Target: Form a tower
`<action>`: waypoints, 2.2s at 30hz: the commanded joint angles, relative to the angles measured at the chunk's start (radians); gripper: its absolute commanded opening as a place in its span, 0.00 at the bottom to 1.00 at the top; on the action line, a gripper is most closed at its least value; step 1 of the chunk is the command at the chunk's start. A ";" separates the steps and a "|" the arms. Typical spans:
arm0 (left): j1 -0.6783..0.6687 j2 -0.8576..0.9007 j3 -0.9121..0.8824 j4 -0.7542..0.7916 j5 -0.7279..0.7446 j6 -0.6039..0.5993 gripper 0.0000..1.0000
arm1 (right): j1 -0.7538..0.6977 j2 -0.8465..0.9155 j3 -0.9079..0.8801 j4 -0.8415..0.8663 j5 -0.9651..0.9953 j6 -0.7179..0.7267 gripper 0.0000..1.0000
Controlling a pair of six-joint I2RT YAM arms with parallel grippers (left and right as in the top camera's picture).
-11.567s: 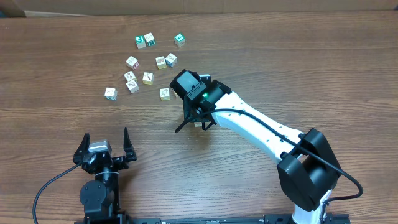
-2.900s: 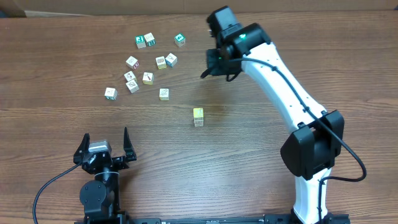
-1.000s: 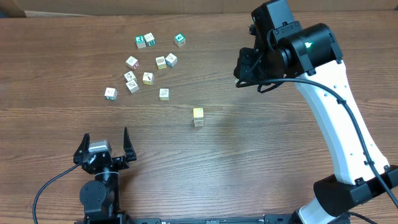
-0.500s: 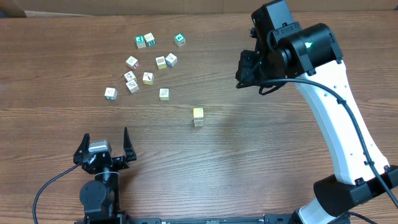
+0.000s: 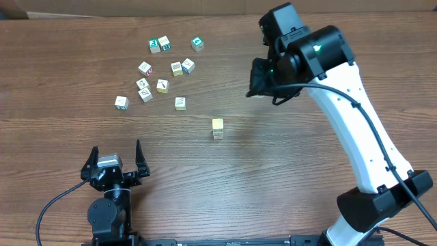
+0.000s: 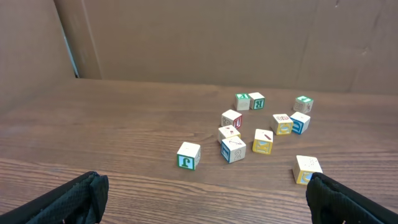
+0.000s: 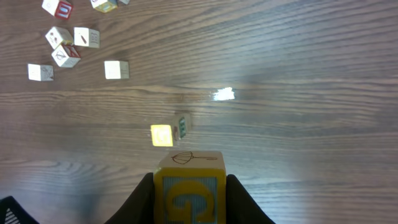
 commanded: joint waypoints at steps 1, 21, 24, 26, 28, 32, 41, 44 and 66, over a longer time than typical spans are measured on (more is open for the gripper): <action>-0.002 -0.010 -0.003 0.002 0.001 0.023 1.00 | 0.039 0.002 -0.056 0.034 0.043 0.051 0.04; -0.002 -0.010 -0.003 0.002 0.001 0.022 1.00 | 0.245 0.005 -0.348 0.369 0.177 0.176 0.04; -0.002 -0.010 -0.003 0.002 0.001 0.023 0.99 | 0.275 0.007 -0.348 0.369 0.221 0.204 0.04; -0.002 -0.010 -0.003 0.002 0.001 0.023 0.99 | 0.288 0.010 -0.348 0.373 0.244 0.207 0.04; -0.002 -0.010 -0.003 0.002 0.001 0.023 1.00 | 0.298 0.016 -0.348 0.372 0.257 0.207 0.04; -0.002 -0.010 -0.003 0.002 0.001 0.023 1.00 | 0.298 0.034 -0.348 0.371 0.256 0.207 0.04; -0.002 -0.010 -0.003 0.002 0.001 0.023 1.00 | 0.298 0.047 -0.348 0.371 0.248 0.207 0.04; -0.002 -0.010 -0.003 0.002 0.001 0.023 1.00 | 0.298 0.047 -0.348 0.372 0.243 0.207 0.04; -0.002 -0.010 -0.003 0.002 0.001 0.023 0.99 | 0.298 0.047 -0.348 0.373 0.242 0.207 0.04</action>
